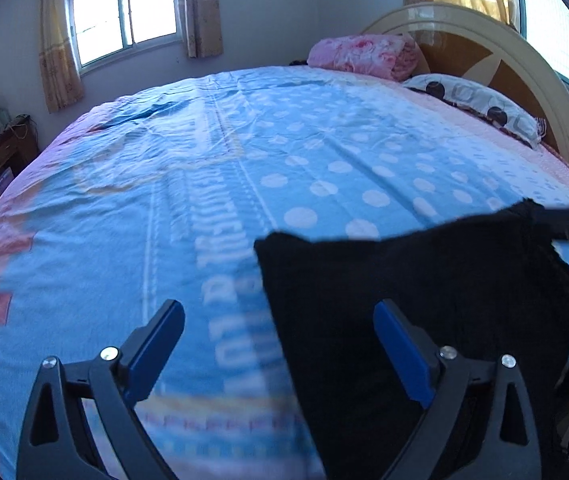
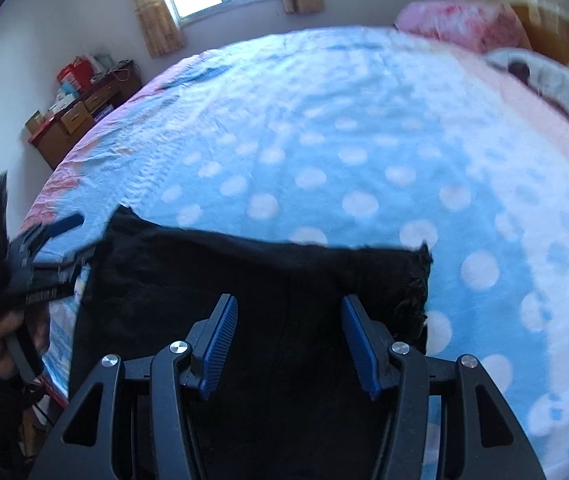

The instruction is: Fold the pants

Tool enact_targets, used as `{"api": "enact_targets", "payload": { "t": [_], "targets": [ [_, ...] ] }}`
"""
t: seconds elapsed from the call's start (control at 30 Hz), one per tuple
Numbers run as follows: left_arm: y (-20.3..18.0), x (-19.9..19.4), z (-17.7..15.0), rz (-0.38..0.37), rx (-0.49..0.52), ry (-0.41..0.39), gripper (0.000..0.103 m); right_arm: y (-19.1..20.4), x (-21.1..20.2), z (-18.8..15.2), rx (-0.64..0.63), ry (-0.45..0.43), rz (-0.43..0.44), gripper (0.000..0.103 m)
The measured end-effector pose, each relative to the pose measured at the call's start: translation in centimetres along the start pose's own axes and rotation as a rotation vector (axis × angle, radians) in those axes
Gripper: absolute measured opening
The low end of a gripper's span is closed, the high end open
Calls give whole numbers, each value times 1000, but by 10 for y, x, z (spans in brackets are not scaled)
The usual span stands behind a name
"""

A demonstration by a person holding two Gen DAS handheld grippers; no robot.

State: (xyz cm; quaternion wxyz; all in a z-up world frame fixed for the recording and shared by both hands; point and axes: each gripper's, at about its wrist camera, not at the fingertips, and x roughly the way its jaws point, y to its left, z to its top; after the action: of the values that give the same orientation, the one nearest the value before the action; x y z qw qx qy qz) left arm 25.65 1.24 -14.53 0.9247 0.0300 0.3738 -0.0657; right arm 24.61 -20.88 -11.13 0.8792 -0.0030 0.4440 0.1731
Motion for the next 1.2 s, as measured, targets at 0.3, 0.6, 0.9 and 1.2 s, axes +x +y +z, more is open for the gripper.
{"api": "enact_targets", "payload": {
  "t": [0.3, 0.6, 0.9, 1.2],
  "targets": [
    [-16, -24, -67, -63, -31, 53, 98, 96, 53, 63, -195, 114, 261, 57],
    [-15, -14, -83, -107, -35, 79, 103, 160, 153, 94, -241, 384, 426, 57],
    [-18, -6, -83, -103, 12, 64, 103, 169, 178, 99, -283, 394, 391, 6],
    [-17, -25, -78, -78, -24, 38, 103, 156, 166, 106, -257, 307, 376, 17]
  ]
}}
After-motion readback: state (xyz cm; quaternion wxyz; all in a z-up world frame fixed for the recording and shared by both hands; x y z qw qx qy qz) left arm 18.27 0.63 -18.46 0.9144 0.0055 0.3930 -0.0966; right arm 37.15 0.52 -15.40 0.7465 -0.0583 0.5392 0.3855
